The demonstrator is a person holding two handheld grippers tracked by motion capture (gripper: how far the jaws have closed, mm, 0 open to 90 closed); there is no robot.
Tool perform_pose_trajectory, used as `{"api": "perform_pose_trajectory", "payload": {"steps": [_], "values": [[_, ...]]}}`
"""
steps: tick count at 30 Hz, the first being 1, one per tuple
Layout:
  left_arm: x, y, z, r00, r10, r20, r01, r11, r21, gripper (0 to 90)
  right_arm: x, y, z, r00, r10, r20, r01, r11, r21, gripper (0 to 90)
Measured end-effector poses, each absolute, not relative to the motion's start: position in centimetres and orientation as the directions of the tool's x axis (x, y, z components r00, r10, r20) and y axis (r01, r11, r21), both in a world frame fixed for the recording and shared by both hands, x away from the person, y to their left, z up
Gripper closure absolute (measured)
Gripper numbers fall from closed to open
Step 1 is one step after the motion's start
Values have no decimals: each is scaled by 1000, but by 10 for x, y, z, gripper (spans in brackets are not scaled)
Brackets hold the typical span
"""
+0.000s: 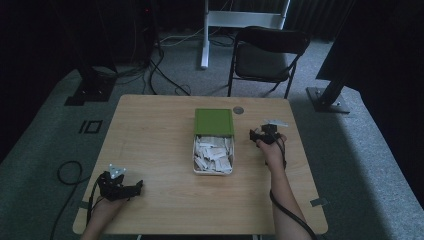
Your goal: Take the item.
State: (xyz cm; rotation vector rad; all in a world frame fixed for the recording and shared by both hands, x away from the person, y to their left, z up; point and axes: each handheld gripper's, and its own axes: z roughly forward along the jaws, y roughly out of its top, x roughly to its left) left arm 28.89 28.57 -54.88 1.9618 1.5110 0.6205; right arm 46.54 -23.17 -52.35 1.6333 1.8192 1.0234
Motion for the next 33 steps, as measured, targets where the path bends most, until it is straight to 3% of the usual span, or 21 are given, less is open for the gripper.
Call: {"api": "perform_pose_trajectory", "payload": {"steps": [1,9,33], "values": [[289,286,-549,250,968,13,698,-190,690,19,463,-232,-525,-169,976,134,615,-2,788,193],[289,286,-549,250,968,14,698,-190,690,19,440,-236,-528,-201,966,160,623,0,782,135],[289,286,-549,250,968,13,697,-189,692,19,367,-273,-531,-158,983,96,590,16,808,134]]}}
